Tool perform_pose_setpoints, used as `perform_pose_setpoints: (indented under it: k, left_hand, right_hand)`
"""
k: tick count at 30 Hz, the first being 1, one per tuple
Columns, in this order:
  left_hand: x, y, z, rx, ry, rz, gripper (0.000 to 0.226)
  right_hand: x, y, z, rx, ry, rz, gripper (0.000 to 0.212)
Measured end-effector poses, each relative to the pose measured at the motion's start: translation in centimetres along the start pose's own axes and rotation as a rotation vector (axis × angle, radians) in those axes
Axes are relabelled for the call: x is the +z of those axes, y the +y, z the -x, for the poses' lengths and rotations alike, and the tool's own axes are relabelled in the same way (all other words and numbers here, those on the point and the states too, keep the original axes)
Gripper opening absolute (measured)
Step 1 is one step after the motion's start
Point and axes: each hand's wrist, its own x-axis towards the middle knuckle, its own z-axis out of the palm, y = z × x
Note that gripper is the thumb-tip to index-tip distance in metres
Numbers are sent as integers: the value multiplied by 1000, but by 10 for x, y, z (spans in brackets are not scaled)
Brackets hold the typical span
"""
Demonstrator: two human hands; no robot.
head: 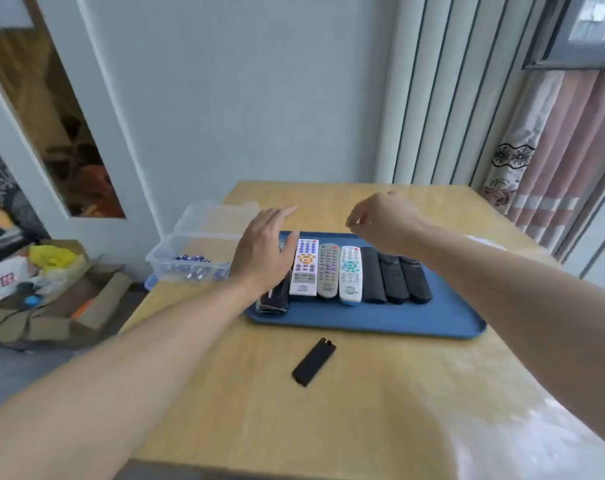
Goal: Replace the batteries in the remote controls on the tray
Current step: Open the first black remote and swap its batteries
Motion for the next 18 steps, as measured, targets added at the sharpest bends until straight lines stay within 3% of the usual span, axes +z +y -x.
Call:
perform_pose_setpoints:
  k: [3,7,9,18]
  left_hand:
    - [-25,-54,2,-61,217,-88,34]
    - [-49,-105,4,-538,561,4,35]
    - [-47,-115,8,-718,636,101,37]
    - [-25,-143,22,-749,735,223,37]
  right_hand:
    - [33,-55,-17,-173,-65,-33,26]
    - [60,-114,-46,-303,-142,-51,30]
    - [72,-130,-62,-335,-168,-44,31]
    - [98,-170,-104,-408,-494,312,32]
